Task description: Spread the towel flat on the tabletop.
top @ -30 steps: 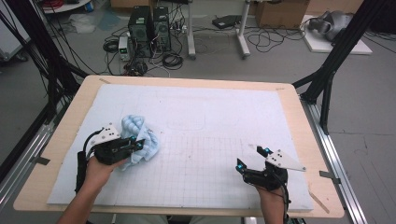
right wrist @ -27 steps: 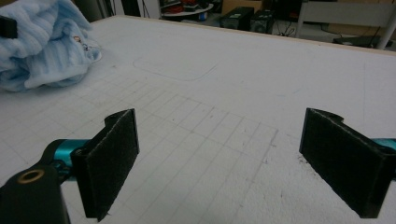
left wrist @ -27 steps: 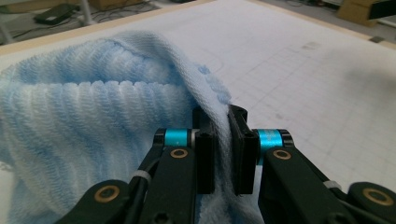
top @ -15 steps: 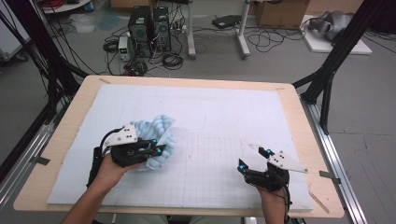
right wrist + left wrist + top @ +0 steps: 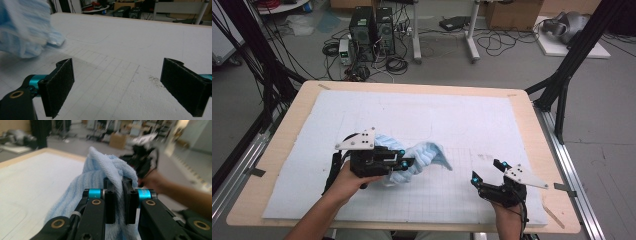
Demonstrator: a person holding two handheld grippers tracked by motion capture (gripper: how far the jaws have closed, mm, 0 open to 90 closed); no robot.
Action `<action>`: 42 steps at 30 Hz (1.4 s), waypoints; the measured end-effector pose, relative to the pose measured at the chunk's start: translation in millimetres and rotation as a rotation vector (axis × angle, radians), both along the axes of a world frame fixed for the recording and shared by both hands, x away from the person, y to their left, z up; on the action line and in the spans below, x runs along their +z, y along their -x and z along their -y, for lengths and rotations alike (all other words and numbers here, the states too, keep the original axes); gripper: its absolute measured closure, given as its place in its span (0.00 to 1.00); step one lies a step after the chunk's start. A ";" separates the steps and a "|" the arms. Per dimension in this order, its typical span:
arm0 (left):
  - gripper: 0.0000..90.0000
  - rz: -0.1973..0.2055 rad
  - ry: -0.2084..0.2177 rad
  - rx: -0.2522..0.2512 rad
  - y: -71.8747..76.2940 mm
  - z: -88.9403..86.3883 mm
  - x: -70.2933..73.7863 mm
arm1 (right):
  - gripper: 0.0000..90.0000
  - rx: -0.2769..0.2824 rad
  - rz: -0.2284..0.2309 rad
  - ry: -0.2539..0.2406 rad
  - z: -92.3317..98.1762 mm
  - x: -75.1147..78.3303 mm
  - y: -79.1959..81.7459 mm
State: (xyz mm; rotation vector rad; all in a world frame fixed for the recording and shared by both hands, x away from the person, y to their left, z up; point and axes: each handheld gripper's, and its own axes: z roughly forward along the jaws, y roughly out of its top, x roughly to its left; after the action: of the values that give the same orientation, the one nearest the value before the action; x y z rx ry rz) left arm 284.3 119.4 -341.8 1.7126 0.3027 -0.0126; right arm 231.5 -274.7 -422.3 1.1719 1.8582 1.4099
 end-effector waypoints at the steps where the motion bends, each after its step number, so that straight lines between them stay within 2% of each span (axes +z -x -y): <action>1: 0.92 -0.001 0.018 -0.007 0.6 -0.4 3.8 | 0.12 0.000 0.000 -0.002 0.0 0.2 -0.4; 5: 0.92 0.013 0.017 0.017 -6.1 -2.0 14.1 | 0.12 0.004 0.000 -0.010 -2.1 0.7 -1.6; 7: 0.92 0.029 0.003 0.065 -14.1 -6.7 15.9 | 0.12 0.010 -0.002 -0.011 -5.1 0.7 -2.5; 9: 0.92 0.019 -0.011 0.112 -25.3 -15.6 14.5 | 0.12 0.019 -0.007 -0.010 -8.6 0.5 -3.8; 11: 0.92 0.025 -0.049 0.178 -35.1 -25.2 12.0 | 0.12 0.027 -0.006 -0.008 -11.7 -0.1 -6.2; 15: 0.91 0.024 -0.099 0.267 -48.7 -43.7 6.6 | 0.12 0.049 -0.016 -0.007 -19.9 -1.4 -12.1; 20: 0.90 0.006 -0.096 0.295 -51.4 -54.3 1.3 | 0.12 0.099 -0.039 -0.017 -38.1 -4.3 -22.4; 22: 0.90 0.005 -0.103 0.284 -50.3 -49.5 -2.4 | 0.12 0.113 -0.048 -0.028 -42.9 -4.5 -24.0; 23: 0.89 0.008 -0.105 0.281 -50.1 -47.0 -3.8 | 0.12 0.142 -0.049 -0.048 -54.2 -4.7 -28.2; 24: 0.89 0.009 -0.103 0.275 -50.3 -43.6 -5.6 | 0.12 0.142 -0.049 -0.048 -54.2 -4.7 -28.2; 26: 0.90 0.007 -0.092 0.276 -50.9 -36.2 -8.3 | 0.12 0.176 -0.054 -0.065 -68.1 -3.7 -32.3; 27: 0.89 0.010 -0.088 0.276 -51.4 -34.3 -8.9 | 0.12 0.223 -0.062 -0.081 -81.9 -3.5 -37.2; 30: 0.87 0.005 -0.065 0.278 -53.9 -28.6 -12.0 | 0.12 0.243 -0.081 -0.077 -97.2 -5.1 -43.0; 31: 0.87 0.004 -0.065 0.278 -55.1 -27.4 -13.2 | 0.12 0.243 -0.081 -0.077 -97.2 -5.1 -43.0; 32: 0.68 -0.008 -0.066 0.282 -56.3 -26.4 -14.3 | 0.12 0.250 -0.081 -0.066 -102.1 -6.9 -45.0; 33: 0.54 -0.027 -0.067 0.301 -57.6 -25.3 -15.4 | 0.12 0.251 -0.089 -0.065 -102.7 -7.4 -45.2; 34: 0.43 -0.038 -0.078 0.323 -58.7 -25.2 -16.1 | 0.12 0.248 -0.086 -0.061 -103.0 -7.8 -45.4; 35: 0.38 -0.036 -0.083 0.342 -59.6 -26.5 -16.2 | 0.12 0.244 -0.085 -0.056 -102.7 -7.6 -45.2; 37: 0.36 -0.027 -0.075 0.364 -59.8 -32.8 -13.9 | 0.12 0.243 -0.085 -0.058 -101.9 -7.5 -45.0; 39: 0.36 -0.013 -0.050 0.389 -58.2 -42.0 -10.3 | 0.12 0.239 -0.087 -0.067 -100.7 -6.8 -44.2; 42: 0.36 0.011 -0.044 0.427 -55.2 -60.2 -8.9 | 0.16 0.240 -0.087 -0.071 -100.9 -6.8 -44.8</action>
State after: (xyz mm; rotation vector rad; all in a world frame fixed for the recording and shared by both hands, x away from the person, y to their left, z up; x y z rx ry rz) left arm 339.5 179.6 -350.8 1.6614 0.6581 0.3183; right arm 276.2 -173.8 -429.0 1.0875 2.0818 1.5873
